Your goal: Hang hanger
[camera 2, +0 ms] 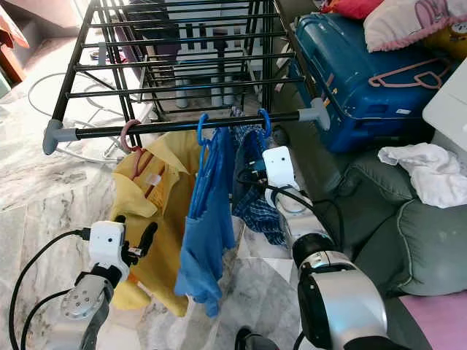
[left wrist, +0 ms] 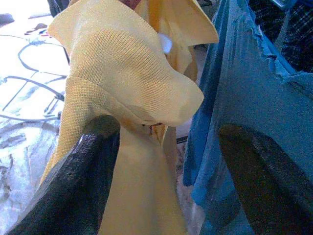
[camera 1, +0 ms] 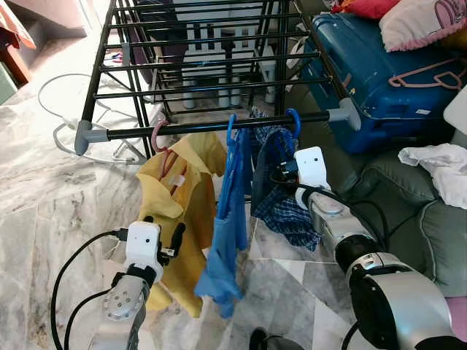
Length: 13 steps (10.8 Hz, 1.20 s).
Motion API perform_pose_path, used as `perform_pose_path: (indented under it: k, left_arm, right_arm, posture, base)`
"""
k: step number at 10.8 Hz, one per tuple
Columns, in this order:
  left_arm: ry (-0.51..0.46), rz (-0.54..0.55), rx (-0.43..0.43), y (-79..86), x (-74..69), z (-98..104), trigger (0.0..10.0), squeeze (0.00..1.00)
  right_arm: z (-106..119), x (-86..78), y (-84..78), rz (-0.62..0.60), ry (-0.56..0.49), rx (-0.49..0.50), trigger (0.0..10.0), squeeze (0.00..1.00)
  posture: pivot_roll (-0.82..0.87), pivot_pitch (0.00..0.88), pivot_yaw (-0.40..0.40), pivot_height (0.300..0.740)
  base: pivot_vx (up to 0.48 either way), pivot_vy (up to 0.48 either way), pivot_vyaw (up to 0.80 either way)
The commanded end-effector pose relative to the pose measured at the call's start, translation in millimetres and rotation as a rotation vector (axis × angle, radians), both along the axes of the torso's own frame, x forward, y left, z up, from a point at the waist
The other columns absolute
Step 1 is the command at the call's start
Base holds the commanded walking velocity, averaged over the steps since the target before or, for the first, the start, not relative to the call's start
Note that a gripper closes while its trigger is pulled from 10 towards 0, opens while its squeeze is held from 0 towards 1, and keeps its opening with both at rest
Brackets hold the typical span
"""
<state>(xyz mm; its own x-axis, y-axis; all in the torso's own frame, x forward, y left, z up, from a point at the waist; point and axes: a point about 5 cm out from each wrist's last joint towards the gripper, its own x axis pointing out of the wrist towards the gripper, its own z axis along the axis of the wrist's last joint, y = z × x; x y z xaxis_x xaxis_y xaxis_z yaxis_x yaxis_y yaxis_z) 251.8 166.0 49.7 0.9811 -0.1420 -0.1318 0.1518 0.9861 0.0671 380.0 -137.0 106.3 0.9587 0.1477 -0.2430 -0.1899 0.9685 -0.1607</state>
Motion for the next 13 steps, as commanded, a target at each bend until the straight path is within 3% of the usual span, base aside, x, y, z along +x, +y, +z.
perform_pose_path:
  k: [1,11,13]
  left_arm:
    - [0.008,-0.009,0.009,0.4,-0.5,-1.9,10.0,0.00]
    - [0.010,-0.008,0.013,0.5,1.7,-2.7,10.0,0.00]
    - [0.004,-0.004,0.015,0.6,2.5,-2.0,10.0,0.00]
  right_arm:
    - [-1.2,-0.9,2.0,0.006,0.007,0.021,0.0,0.00]
    - [3.0,1.1,-2.6,-0.014,-0.002,0.045,0.0,0.00]
    - [16.4,5.4,-4.7,-0.046,-0.086,0.097,0.0,0.00]
  posture:
    - [-0.07,0.118,-0.006,0.740]
    - [-0.07,0.113,-0.006,0.740]
    - [-0.07,0.110,-0.006,0.740]
  base:
    - [0.000,0.000,0.00]
    - [0.000,0.000,0.00]
    - [0.000,0.000,0.00]
